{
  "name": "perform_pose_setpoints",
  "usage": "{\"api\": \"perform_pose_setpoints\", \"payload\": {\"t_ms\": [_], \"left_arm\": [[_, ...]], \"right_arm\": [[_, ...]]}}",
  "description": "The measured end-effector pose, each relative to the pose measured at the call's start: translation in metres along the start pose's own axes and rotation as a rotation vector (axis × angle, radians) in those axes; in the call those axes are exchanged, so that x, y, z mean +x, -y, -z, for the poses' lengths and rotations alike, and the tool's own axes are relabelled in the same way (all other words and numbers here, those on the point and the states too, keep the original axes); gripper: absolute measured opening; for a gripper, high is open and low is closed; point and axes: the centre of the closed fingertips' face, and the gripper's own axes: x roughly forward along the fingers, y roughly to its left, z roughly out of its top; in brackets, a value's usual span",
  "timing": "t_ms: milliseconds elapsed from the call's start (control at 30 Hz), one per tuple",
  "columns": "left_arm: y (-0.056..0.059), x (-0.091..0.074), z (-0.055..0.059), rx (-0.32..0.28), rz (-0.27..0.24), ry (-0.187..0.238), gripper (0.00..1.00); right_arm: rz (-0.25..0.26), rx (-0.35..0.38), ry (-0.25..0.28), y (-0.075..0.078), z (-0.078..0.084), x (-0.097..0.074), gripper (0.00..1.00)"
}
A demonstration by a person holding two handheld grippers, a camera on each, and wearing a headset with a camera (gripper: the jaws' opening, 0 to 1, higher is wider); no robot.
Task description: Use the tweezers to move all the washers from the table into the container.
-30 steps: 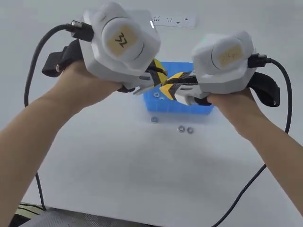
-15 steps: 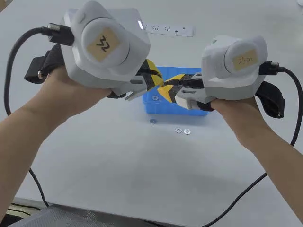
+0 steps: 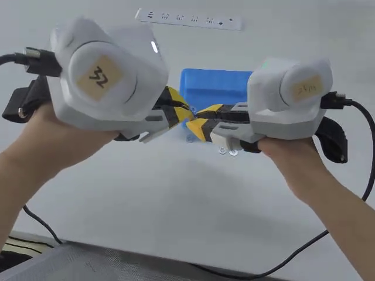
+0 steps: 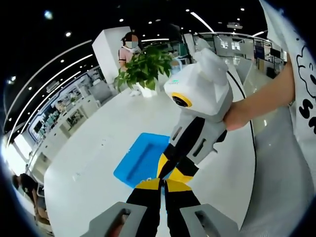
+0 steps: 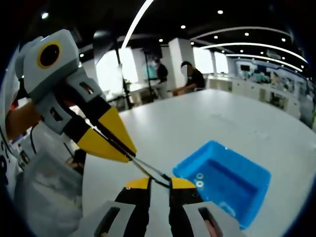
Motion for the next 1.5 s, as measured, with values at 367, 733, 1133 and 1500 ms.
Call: {"api": "perform_pose_setpoints", "payload": {"t_ms": [367,733,1133,1500], "left_arm": [[0.004,0.014,0.012,-0.012,0.054,-0.042,0.0],[-0.001,0.025,0.017,-0.005,0.091,-0.076,0.0],[-0.002,0.036,0.02,-0.013,0.12,-0.077,0.0],[-0.001,0.034,0.024,-0.036,0.131,-0.093,0.0]], "right_arm": [[-0.009,0.02,-0.059,0.005,0.023,0.013,0.09],[-0.019,0.063,-0.074,0.01,0.029,0.021,0.09],[-0.026,0.096,-0.078,0.013,0.031,0.025,0.11],[-0.034,0.091,-0.078,0.008,0.03,0.023,0.1]]}}
